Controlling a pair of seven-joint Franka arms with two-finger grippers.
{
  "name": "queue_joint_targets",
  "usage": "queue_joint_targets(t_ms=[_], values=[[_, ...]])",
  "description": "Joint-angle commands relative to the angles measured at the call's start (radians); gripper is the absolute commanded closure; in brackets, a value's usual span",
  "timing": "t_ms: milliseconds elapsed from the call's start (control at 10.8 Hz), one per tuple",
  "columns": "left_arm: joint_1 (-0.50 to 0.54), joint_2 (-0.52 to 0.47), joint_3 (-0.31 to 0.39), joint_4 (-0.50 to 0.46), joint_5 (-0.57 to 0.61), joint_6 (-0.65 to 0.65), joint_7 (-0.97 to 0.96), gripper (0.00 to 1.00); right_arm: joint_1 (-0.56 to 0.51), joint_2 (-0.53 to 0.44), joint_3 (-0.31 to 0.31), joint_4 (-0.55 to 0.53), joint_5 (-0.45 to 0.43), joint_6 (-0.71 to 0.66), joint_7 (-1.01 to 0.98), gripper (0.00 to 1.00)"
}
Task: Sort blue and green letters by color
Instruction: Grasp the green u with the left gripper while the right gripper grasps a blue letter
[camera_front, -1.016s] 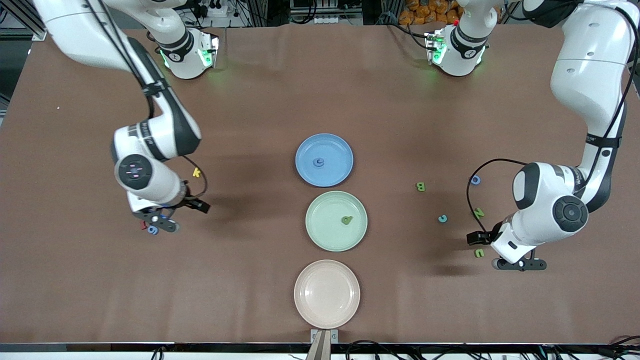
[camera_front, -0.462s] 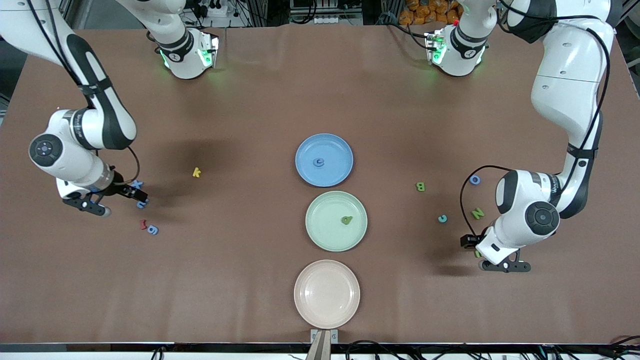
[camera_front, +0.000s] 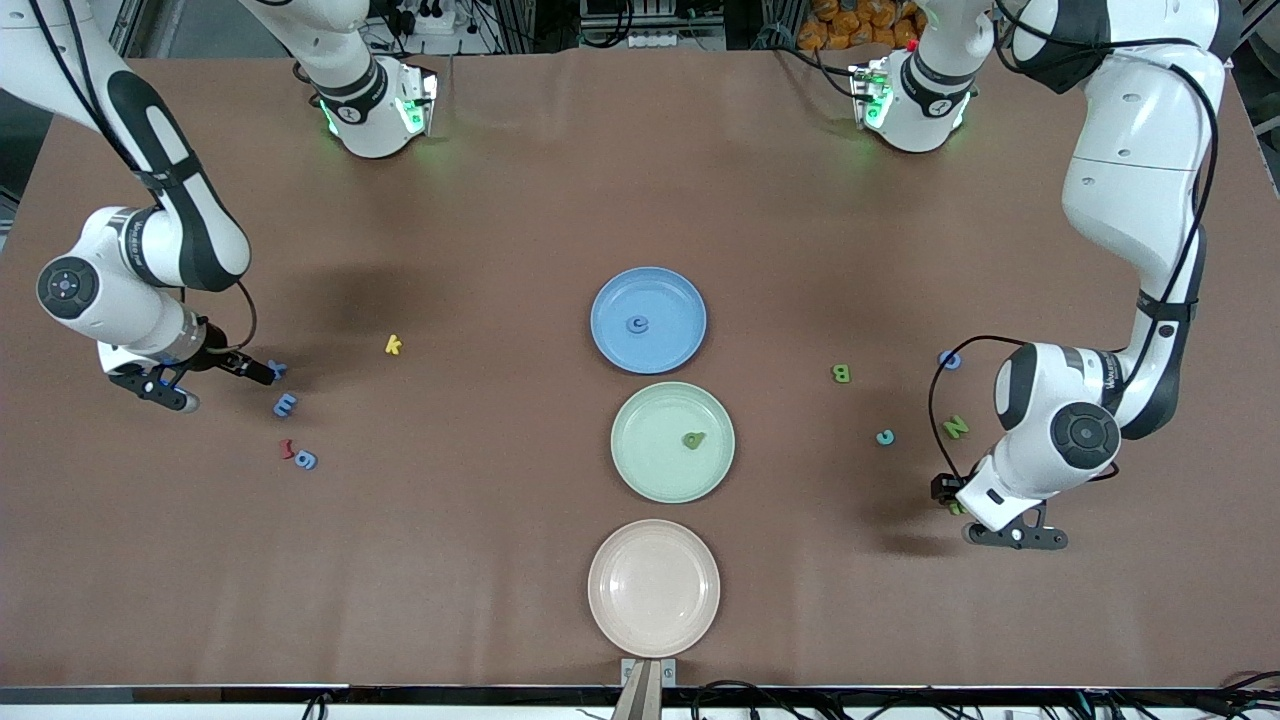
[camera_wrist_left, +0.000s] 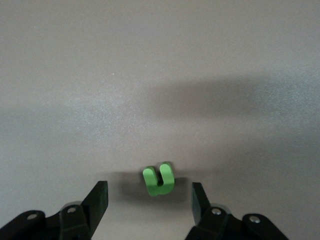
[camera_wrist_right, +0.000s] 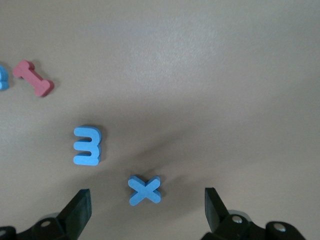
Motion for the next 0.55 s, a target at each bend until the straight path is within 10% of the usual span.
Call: queue_joint_targets(t_ms=[0, 462], values=[[-0.008, 0.025, 0.008, 0.029, 0.032, 0.019, 0.015, 0.32, -0.026, 0.029, 0.016, -0.076, 0.000, 0.139, 0.031, 0.00], [-0.010, 0.046, 0.009, 0.043, 0.032, 0.052, 0.005, 0.38, -0.021, 0.049, 0.016, -0.110, -0.002, 0.190, 0.051, 0.11]])
